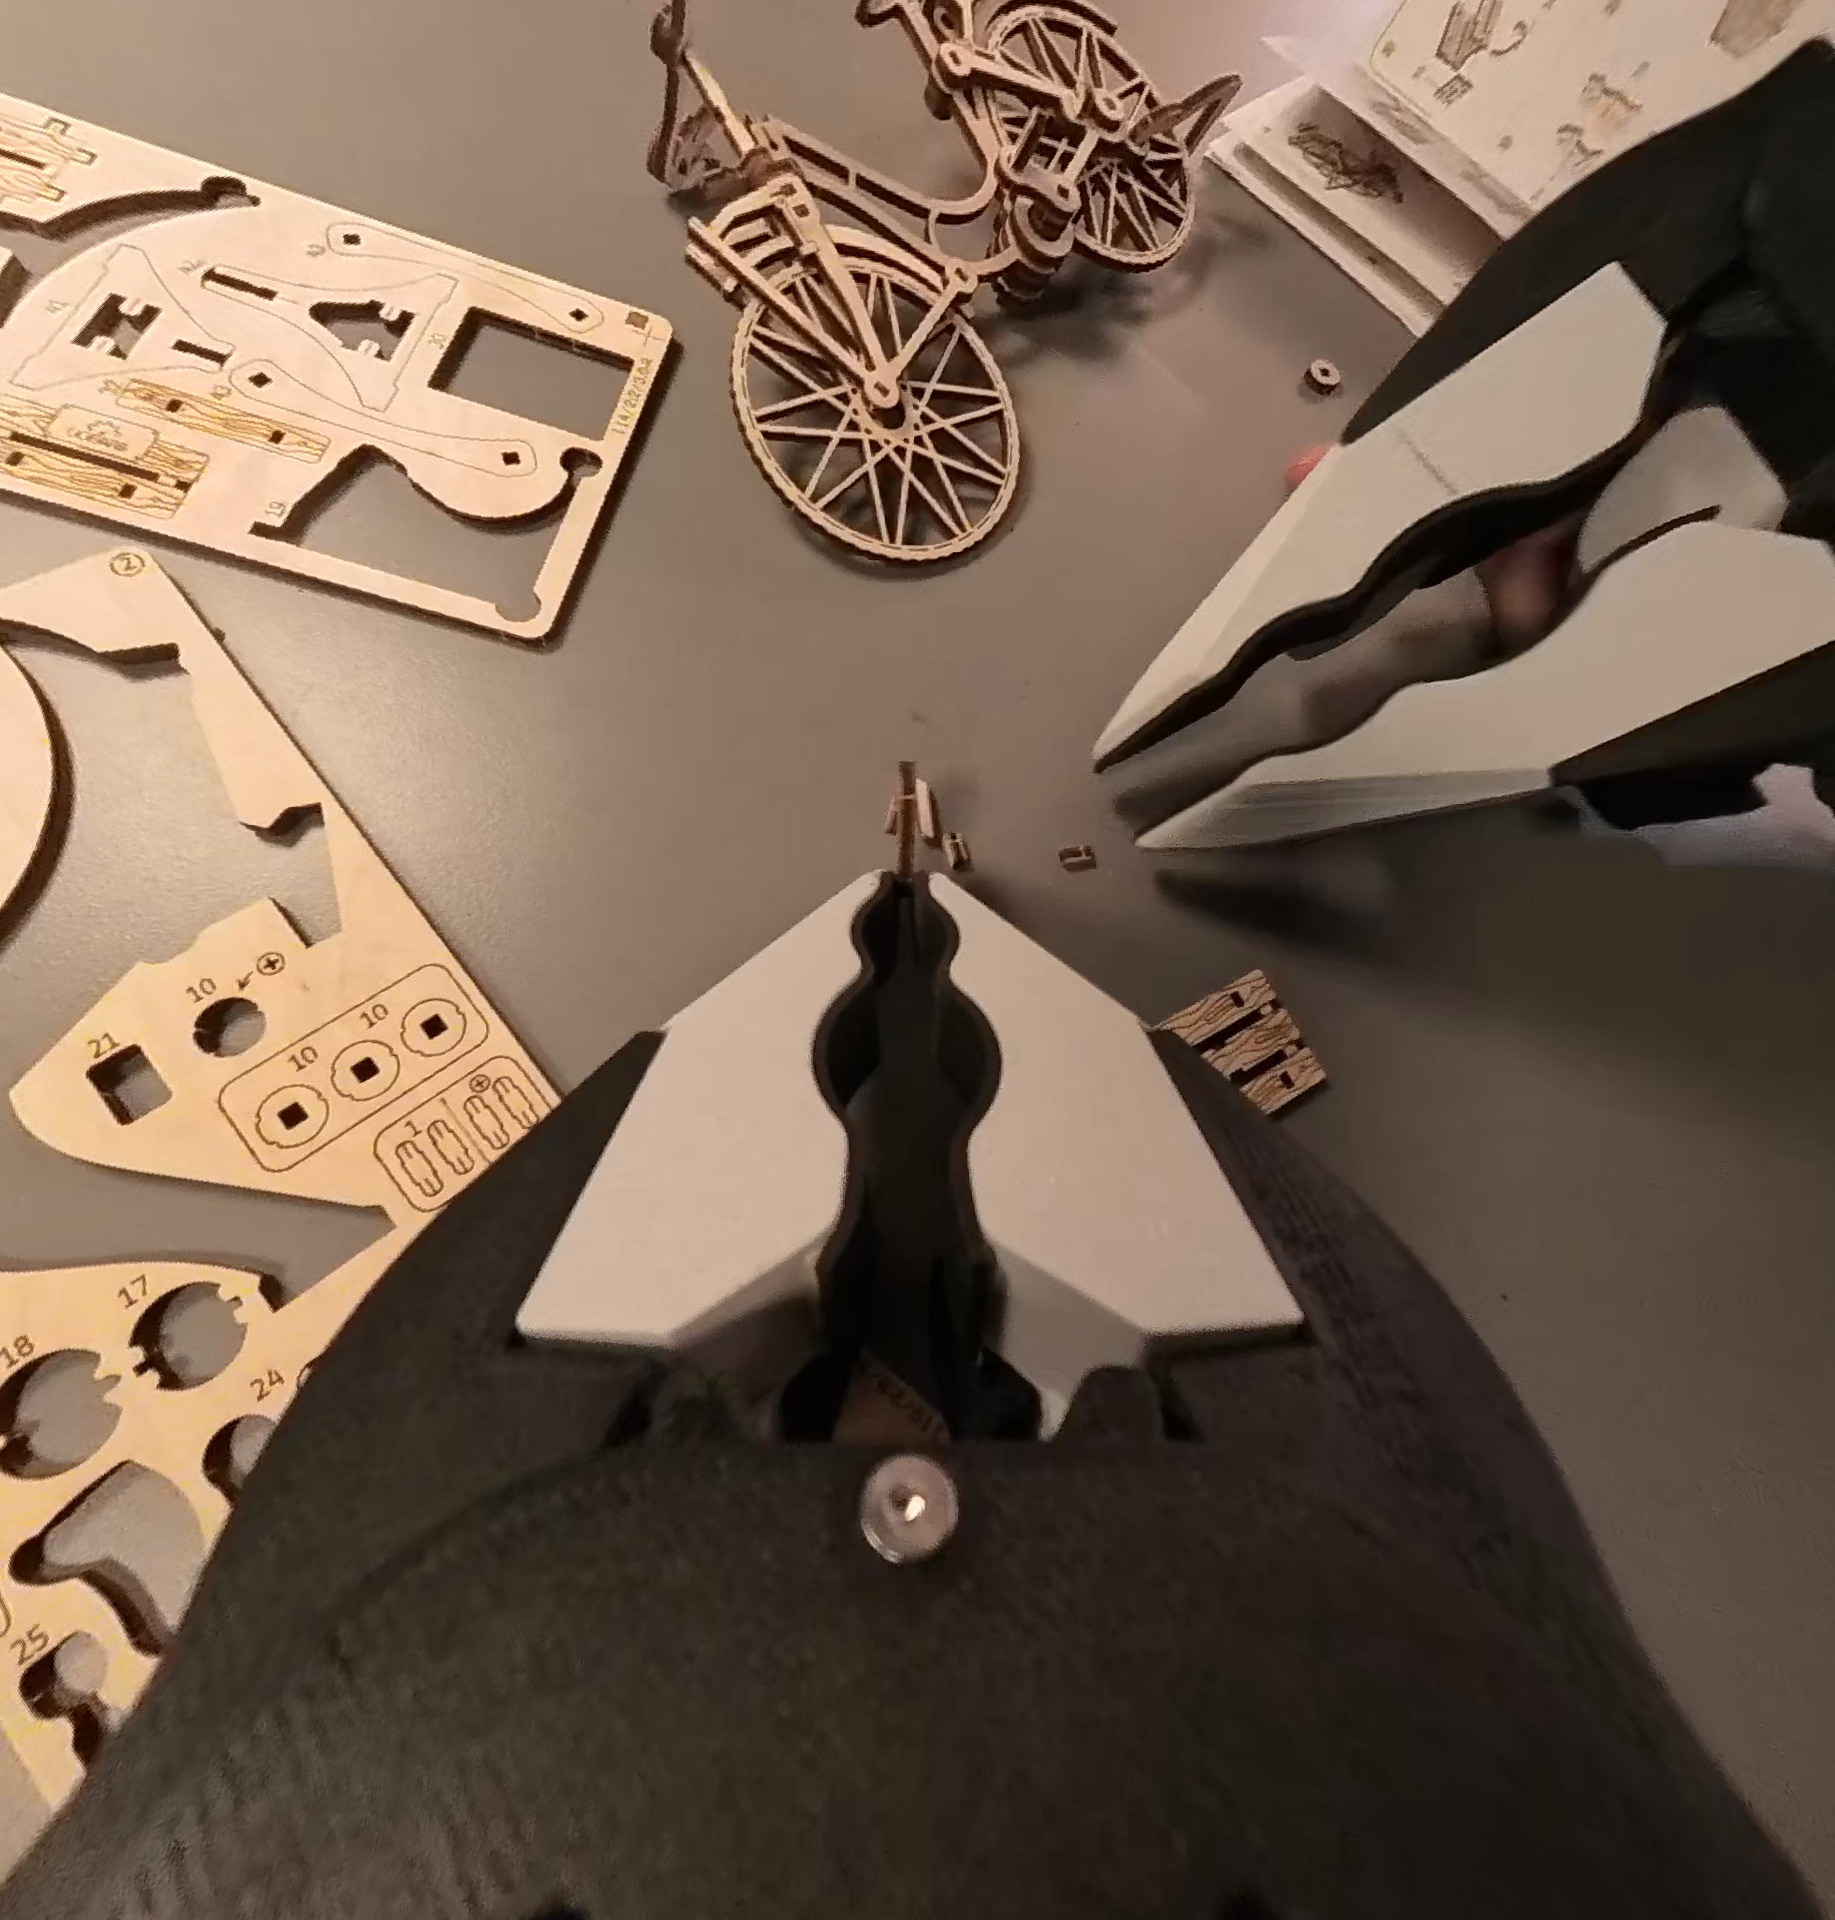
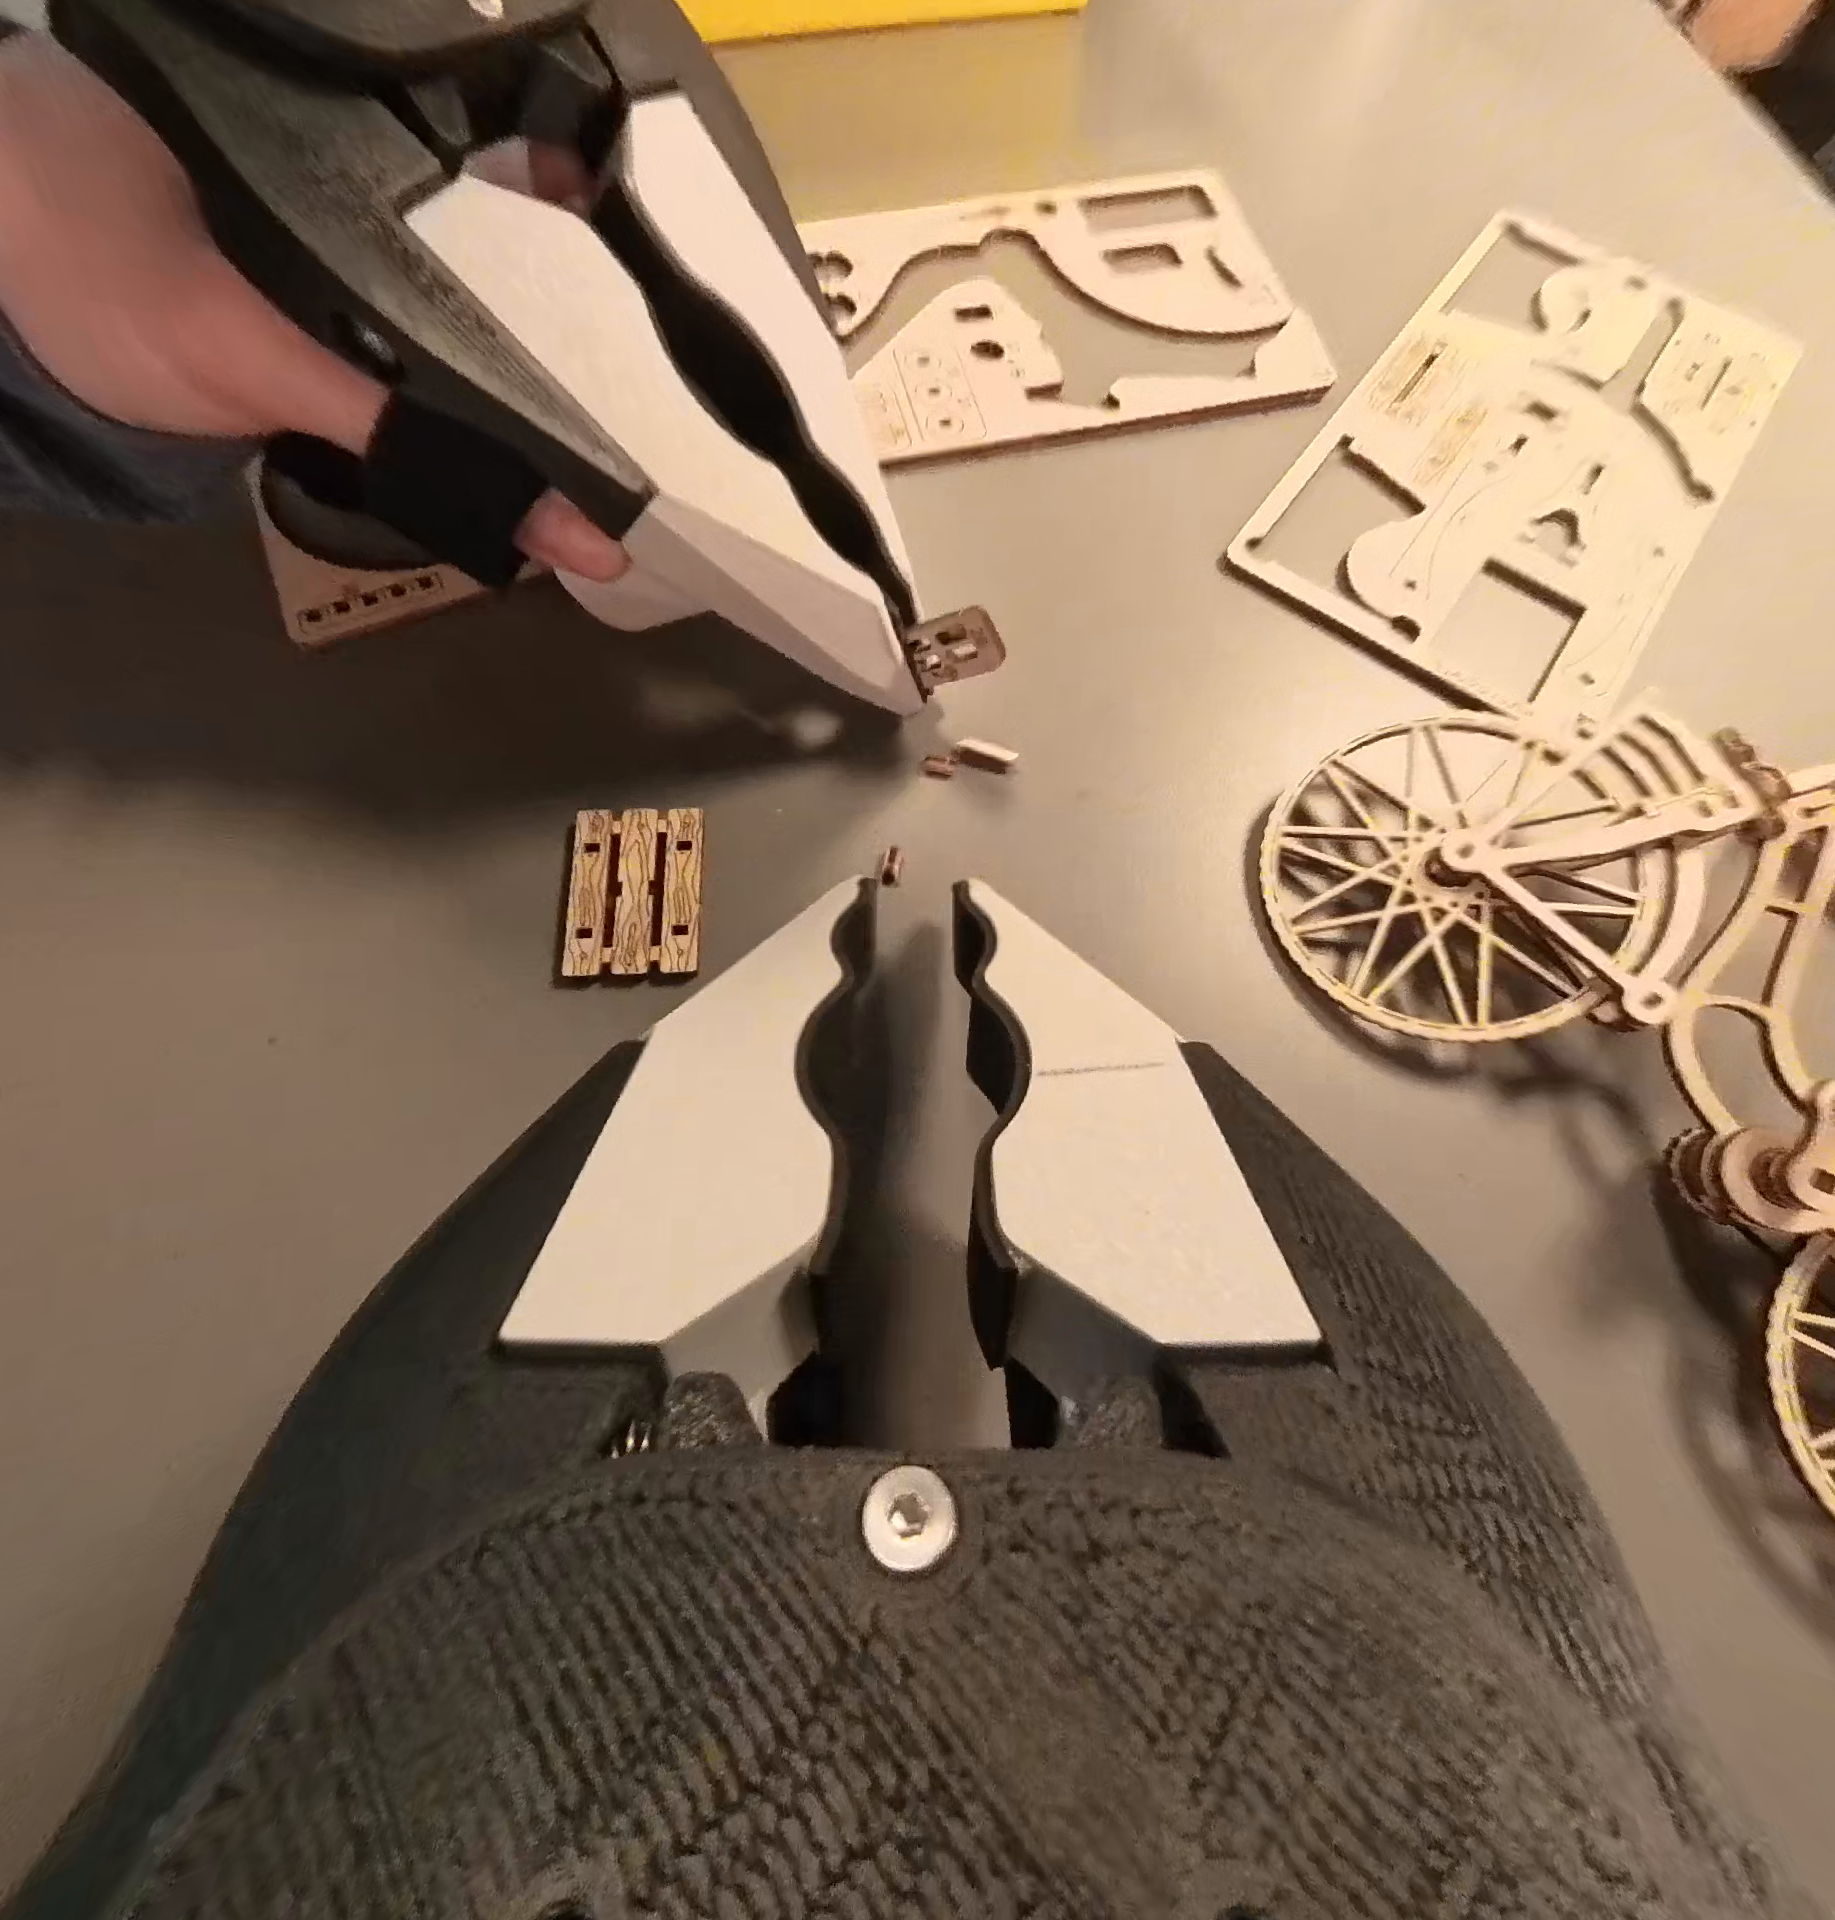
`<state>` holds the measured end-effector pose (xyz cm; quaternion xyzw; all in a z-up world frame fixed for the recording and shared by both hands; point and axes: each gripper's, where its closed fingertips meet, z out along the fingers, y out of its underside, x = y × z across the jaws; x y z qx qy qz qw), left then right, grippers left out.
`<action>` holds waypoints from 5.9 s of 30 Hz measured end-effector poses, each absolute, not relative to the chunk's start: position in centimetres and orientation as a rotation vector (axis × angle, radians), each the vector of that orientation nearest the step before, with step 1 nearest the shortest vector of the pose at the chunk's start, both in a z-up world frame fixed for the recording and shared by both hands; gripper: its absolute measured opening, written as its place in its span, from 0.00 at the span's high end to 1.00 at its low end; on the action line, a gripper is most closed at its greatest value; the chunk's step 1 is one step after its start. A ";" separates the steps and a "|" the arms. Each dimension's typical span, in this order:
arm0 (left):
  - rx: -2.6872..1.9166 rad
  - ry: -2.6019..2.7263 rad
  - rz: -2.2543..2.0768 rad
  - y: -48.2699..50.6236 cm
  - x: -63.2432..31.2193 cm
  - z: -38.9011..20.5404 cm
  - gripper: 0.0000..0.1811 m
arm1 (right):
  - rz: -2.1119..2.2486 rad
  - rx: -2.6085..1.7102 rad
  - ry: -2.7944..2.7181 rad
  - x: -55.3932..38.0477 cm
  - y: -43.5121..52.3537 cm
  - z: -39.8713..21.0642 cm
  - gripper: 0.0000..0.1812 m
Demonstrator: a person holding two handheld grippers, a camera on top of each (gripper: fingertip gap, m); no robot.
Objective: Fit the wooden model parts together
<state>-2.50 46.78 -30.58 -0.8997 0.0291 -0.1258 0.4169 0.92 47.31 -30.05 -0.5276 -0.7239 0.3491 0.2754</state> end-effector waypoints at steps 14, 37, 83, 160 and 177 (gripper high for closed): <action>-2.262 0.099 -0.305 46.8 -2.3 -30.6 1.00 | 0.906 -1.429 -1.968 -0.5 47.1 -30.5 0.93; -2.256 0.079 -0.349 46.6 -2.3 -30.5 1.00 | 1.030 -1.126 -2.254 -2.7 47.5 -30.8 1.00; -2.255 0.409 -0.014 46.6 -1.9 -30.8 0.99 | 0.698 -1.159 -1.872 -3.1 46.7 -29.0 1.00; -1.586 0.096 -0.108 46.2 -5.4 -19.3 0.72 | 0.779 -1.010 -1.705 -0.8 49.0 -25.5 1.00; -1.531 0.043 0.186 45.7 -7.8 -19.4 0.82 | 0.899 -0.669 -2.157 -19.9 35.0 -8.6 1.00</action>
